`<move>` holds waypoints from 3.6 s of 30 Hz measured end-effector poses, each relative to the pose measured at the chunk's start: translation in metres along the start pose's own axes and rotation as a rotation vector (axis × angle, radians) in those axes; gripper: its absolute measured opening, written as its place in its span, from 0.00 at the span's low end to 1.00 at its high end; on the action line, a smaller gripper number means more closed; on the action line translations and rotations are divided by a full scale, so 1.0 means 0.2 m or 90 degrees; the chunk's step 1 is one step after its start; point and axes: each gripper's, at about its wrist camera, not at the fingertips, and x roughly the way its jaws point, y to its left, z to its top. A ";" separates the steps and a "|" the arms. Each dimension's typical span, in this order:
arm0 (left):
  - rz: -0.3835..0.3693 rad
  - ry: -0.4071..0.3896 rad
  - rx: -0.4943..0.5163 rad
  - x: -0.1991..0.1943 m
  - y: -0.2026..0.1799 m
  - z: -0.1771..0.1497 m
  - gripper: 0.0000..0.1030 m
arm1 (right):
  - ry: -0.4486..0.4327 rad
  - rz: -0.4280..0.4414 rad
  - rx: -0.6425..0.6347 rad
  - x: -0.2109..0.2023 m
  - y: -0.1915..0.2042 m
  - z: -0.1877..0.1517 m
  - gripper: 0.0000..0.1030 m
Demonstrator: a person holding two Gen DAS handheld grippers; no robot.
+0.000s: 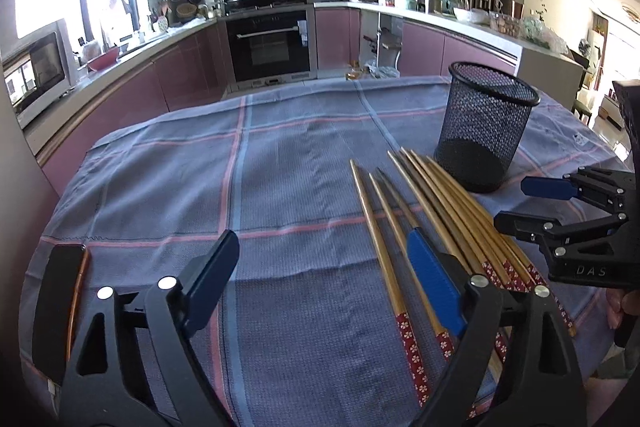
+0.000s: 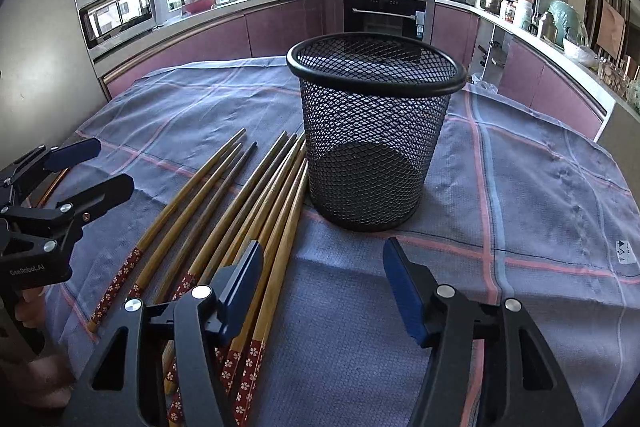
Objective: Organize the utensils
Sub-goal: 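Lower the right gripper onto the chopstick pile and grasp one chopstick, then lift the chopstick upright with the right gripper and lower it into the mesh cup, then open the right gripper and withdraw it from the mesh cup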
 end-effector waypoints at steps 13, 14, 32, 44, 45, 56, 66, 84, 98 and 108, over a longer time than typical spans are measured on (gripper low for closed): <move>-0.064 0.103 0.044 0.28 -0.05 0.00 0.54 | 0.044 0.008 -0.018 0.07 0.03 0.05 0.33; -0.064 0.102 0.048 0.29 -0.06 0.01 0.52 | 0.042 0.005 -0.023 0.08 0.04 0.05 0.33; -0.114 0.068 -0.007 0.16 -0.06 0.08 0.08 | -0.025 0.107 0.014 -0.10 -0.01 0.07 0.05; -0.201 -0.058 -0.010 -0.26 -0.02 0.32 0.07 | -0.183 0.147 0.022 -0.48 -0.09 0.19 0.05; -0.204 -0.069 -0.010 -0.29 -0.02 0.34 0.07 | -0.191 0.148 0.022 -0.49 -0.09 0.21 0.05; -0.257 -0.180 -0.019 -0.54 -0.07 0.68 0.07 | -0.276 0.164 0.014 -0.69 -0.21 0.45 0.05; -0.277 -0.201 0.004 -0.53 -0.26 0.91 0.07 | -0.300 0.123 0.000 -0.70 -0.29 0.59 0.05; -0.261 -0.041 0.034 0.05 -0.43 0.73 0.08 | -0.089 0.117 -0.002 -0.24 -0.28 0.57 0.07; -0.192 -0.098 0.019 0.03 -0.27 0.69 0.24 | -0.151 0.112 0.027 -0.31 -0.28 0.55 0.29; -0.129 -0.081 0.001 -0.10 -0.05 0.40 0.32 | -0.168 0.156 -0.028 -0.47 -0.13 0.29 0.39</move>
